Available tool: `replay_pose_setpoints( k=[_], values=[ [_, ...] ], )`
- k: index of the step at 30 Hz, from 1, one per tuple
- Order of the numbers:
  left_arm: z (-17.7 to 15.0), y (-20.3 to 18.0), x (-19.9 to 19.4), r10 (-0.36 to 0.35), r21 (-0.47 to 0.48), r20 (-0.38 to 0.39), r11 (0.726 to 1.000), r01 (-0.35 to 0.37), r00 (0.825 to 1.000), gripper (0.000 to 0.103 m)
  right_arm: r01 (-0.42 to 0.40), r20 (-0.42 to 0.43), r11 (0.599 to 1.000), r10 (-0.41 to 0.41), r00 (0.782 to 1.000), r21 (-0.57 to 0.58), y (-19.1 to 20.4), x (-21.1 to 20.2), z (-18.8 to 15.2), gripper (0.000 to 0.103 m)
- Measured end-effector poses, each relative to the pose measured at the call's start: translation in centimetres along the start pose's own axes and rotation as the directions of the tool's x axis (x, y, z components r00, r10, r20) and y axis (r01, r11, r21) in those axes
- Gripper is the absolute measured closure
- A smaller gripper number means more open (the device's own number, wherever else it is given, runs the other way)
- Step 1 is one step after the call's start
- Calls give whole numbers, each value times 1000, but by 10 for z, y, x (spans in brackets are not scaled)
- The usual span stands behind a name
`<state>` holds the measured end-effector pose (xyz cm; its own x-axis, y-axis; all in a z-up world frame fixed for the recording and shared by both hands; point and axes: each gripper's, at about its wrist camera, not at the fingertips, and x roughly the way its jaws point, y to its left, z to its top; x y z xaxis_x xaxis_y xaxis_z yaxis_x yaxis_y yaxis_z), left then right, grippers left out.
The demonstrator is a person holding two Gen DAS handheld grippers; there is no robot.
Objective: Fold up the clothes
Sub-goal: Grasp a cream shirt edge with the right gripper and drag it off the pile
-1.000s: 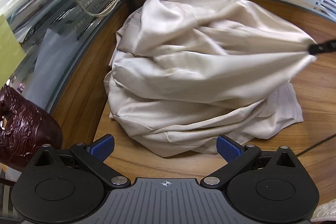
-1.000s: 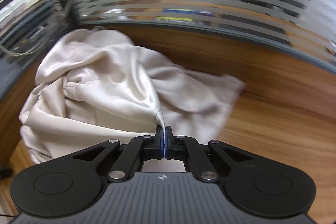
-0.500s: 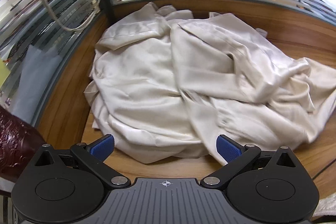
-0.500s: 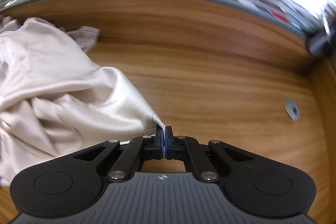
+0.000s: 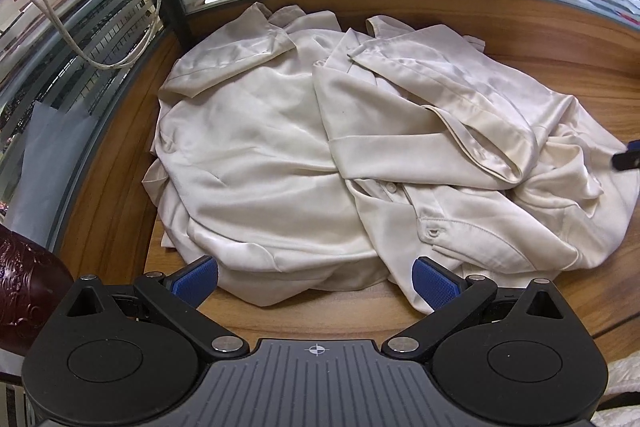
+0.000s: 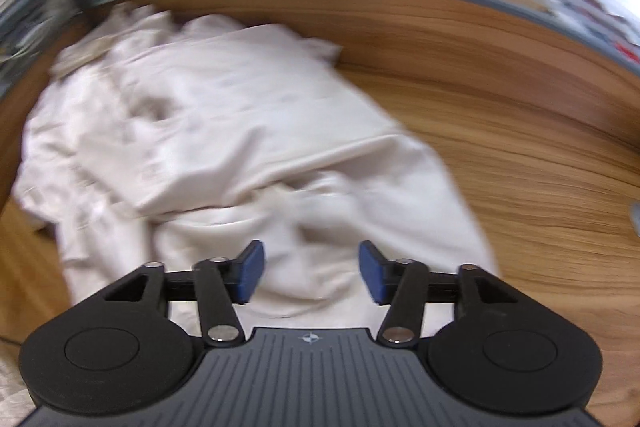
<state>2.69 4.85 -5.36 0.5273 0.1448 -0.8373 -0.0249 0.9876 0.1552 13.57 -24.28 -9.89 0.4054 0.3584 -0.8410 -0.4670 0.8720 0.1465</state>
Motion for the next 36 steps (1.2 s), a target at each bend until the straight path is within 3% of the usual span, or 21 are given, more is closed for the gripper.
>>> replay_pose_setpoints(
  k=[4, 8, 11, 16, 18, 19, 20, 26, 31, 36],
  values=[
    [-4, 0, -1, 5, 4, -4, 1000, -5, 1000, 0, -71, -28, 996, 70, 997, -60, 37, 10, -4, 41],
    [-7, -1, -3, 11, 9, -5, 1000, -11, 1000, 0, -129, -54, 983, 123, 991, -131, 70, 19, -11, 25],
    [-8, -1, -5, 17, 7, -10, 1000, -17, 1000, 0, -129, -75, 974, 117, 990, -185, 89, 28, -16, 17],
    [-11, -1, -6, 19, -3, -16, 1000, -19, 1000, 0, -108, -112, 966, 84, 990, -235, 104, 48, -26, 18],
    [-11, -1, -6, 21, -6, -17, 1000, -21, 1000, 0, -103, -132, 962, 71, 989, -254, 106, 55, -29, 43],
    [-11, -1, -7, 25, -5, -16, 1000, -25, 1000, 0, -100, -147, 962, 63, 987, -254, 105, 59, -30, 71],
    [-11, -1, -7, 28, -4, -16, 1000, -28, 999, 0, -98, -148, 964, 62, 987, -249, 103, 58, -31, 91],
    [-13, -5, -6, 22, 10, -26, 1000, -22, 999, 0, -63, -75, 971, 47, 996, -230, 75, 31, -30, 95],
    [-12, -18, -4, 3, 29, -35, 1000, -2, 999, 0, 68, -22, 984, -73, 997, -165, 24, 1, -31, 97],
    [-7, -40, -5, 10, 32, -22, 999, -9, 1000, 0, 187, -11, 979, -188, 982, -77, -43, -32, -45, 98]
  ],
)
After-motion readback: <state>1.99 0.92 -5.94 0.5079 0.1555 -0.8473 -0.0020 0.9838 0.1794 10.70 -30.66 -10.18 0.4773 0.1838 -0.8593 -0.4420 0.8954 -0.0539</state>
